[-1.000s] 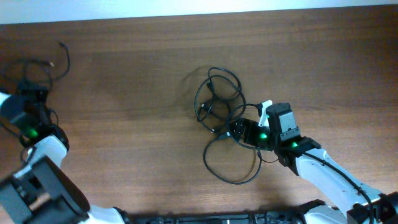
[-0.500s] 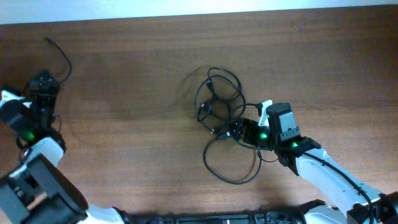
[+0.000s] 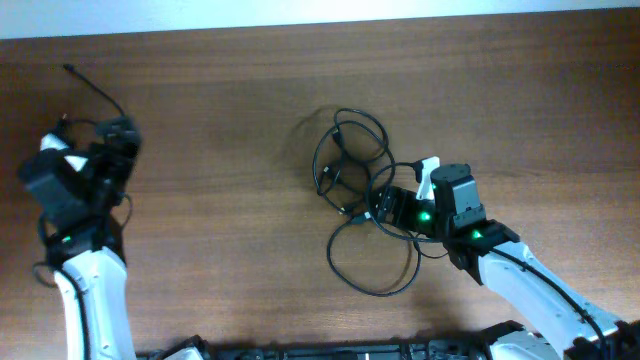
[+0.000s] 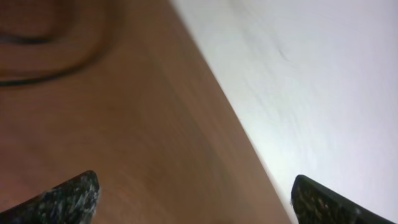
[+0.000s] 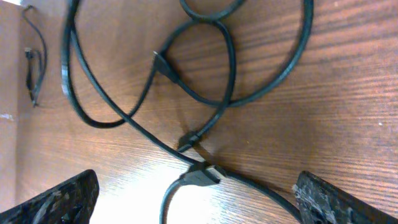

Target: Untangle cables

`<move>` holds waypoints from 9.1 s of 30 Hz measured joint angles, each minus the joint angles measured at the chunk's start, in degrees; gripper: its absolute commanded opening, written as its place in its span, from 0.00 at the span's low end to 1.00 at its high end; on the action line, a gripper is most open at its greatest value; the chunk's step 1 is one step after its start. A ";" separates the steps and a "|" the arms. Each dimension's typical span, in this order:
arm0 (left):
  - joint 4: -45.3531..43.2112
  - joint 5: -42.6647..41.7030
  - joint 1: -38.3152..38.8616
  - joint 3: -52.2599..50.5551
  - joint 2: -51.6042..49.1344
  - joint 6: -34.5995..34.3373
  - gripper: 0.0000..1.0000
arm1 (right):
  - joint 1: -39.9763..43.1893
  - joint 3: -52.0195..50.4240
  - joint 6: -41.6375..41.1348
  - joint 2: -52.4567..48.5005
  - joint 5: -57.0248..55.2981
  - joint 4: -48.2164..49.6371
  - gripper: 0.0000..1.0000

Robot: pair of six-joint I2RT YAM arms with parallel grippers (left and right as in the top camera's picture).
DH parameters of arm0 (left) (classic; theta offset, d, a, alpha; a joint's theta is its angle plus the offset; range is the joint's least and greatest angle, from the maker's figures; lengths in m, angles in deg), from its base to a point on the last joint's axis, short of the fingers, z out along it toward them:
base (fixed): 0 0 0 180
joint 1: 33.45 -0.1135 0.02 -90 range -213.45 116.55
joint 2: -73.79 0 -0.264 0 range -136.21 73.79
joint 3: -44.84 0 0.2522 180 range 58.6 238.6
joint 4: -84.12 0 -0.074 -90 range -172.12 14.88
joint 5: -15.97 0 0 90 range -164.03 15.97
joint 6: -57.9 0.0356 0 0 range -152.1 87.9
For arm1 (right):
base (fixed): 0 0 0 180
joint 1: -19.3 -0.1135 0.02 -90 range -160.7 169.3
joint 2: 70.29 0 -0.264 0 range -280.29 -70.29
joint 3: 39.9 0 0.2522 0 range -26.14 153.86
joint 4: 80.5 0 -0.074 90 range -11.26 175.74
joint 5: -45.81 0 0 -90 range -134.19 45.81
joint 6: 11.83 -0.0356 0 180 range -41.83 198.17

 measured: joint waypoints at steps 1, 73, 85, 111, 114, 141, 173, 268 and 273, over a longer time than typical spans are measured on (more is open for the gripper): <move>-0.07 -2.43 2.45 0.02 0.24 4.39 0.99 | 0.00 0.00 0.02 1.03 -0.02 0.00 0.99; -4.87 3.13 57.57 6.01 9.49 32.94 0.00 | 13.97 -0.04 7.69 6.47 9.44 9.18 0.96; -10.45 0.81 57.48 6.01 17.57 32.76 0.00 | 13.99 -0.04 6.88 3.23 -1.51 7.45 0.96; -9.97 8.00 35.89 6.03 16.28 20.20 0.00 | 28.57 -0.04 10.34 -0.50 21.73 -1.64 0.96; -14.05 0.87 36.26 6.05 14.43 19.65 0.00 | 23.34 -0.04 8.74 -0.55 25.24 1.22 0.96; -17.57 -6.78 54.42 6.03 13.07 19.21 0.00 | -3.26 -0.42 -36.92 -1.60 3.45 32.02 0.46; -9.20 18.58 24.63 6.14 11.19 22.75 0.00 | 28.44 -0.04 -2.67 -2.51 4.31 -6.82 0.04; -4.72 8.33 75.01 7.32 -25.20 47.76 0.99 | 41.94 0.09 5.05 9.07 22.84 -8.07 0.99; -8.17 15.50 79.87 7.32 -29.51 41.38 0.99 | 41.94 0.09 6.69 9.07 22.88 -8.83 0.99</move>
